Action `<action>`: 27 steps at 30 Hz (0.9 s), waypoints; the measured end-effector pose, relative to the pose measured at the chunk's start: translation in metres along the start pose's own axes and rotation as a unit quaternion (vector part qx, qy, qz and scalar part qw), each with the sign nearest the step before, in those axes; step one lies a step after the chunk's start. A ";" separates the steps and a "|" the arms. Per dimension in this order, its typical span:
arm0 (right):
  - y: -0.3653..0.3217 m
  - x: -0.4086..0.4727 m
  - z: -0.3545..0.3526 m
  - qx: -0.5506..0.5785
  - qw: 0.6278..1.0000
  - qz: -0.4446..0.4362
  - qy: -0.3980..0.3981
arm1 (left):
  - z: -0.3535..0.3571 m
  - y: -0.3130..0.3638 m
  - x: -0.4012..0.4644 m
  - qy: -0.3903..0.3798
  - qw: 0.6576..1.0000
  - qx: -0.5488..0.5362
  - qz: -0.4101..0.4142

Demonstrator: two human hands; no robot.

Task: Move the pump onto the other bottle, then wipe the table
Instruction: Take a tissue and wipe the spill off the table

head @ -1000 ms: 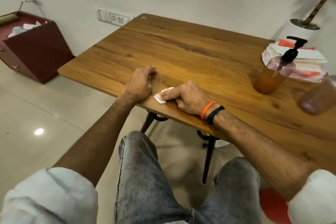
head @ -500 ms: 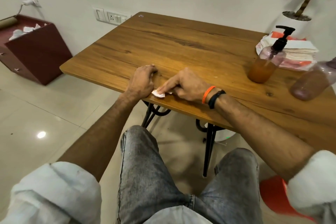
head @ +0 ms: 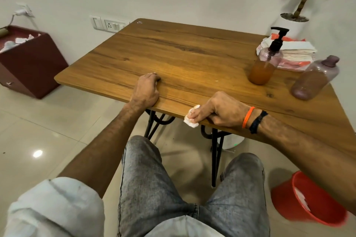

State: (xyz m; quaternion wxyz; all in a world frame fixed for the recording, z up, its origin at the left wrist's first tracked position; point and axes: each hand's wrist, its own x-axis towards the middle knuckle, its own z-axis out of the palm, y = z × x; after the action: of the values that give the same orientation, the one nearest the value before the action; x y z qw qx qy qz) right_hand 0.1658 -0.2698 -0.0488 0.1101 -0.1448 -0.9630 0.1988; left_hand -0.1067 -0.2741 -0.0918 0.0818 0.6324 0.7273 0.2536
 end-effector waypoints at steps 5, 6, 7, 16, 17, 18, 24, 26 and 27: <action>0.002 -0.023 -0.022 0.018 0.997 0.059 -0.047 | 0.003 0.009 -0.003 -0.001 1.000 0.003 0.019; 0.004 -0.026 -0.027 0.037 0.995 0.081 -0.042 | 0.004 0.009 -0.003 -0.001 1.000 0.004 0.019; 0.008 -0.029 -0.032 0.057 0.992 0.109 -0.016 | 0.005 0.009 -0.003 -0.001 1.000 0.002 0.020; 0.032 0.010 -0.007 -0.091 0.919 0.348 0.160 | 0.008 0.005 -0.001 0.003 1.000 -0.003 0.018; 0.026 0.011 -0.004 -0.107 0.924 0.336 0.149 | 0.009 0.005 -0.002 0.006 1.000 -0.001 0.019; 0.019 0.011 -0.001 -0.109 0.929 0.322 0.143 | 0.010 0.005 -0.002 0.009 1.000 0.000 0.019; -0.036 -0.010 0.017 -0.075 0.966 0.221 0.112 | 0.008 0.006 -0.003 0.006 1.000 0.000 0.017; -0.043 -0.018 0.014 -0.018 0.971 0.221 0.092 | 0.008 0.007 -0.003 0.008 1.000 0.003 0.016; -0.042 -0.020 0.009 0.029 0.967 0.236 0.097 | 0.008 0.008 -0.003 0.008 1.000 0.003 0.015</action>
State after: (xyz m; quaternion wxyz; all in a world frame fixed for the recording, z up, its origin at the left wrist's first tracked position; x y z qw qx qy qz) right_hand 0.1720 -0.3156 -0.0423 0.1577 -0.3830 -0.8801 0.2321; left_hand -0.0954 -0.2738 -0.0957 0.0702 0.6412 0.7193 0.2580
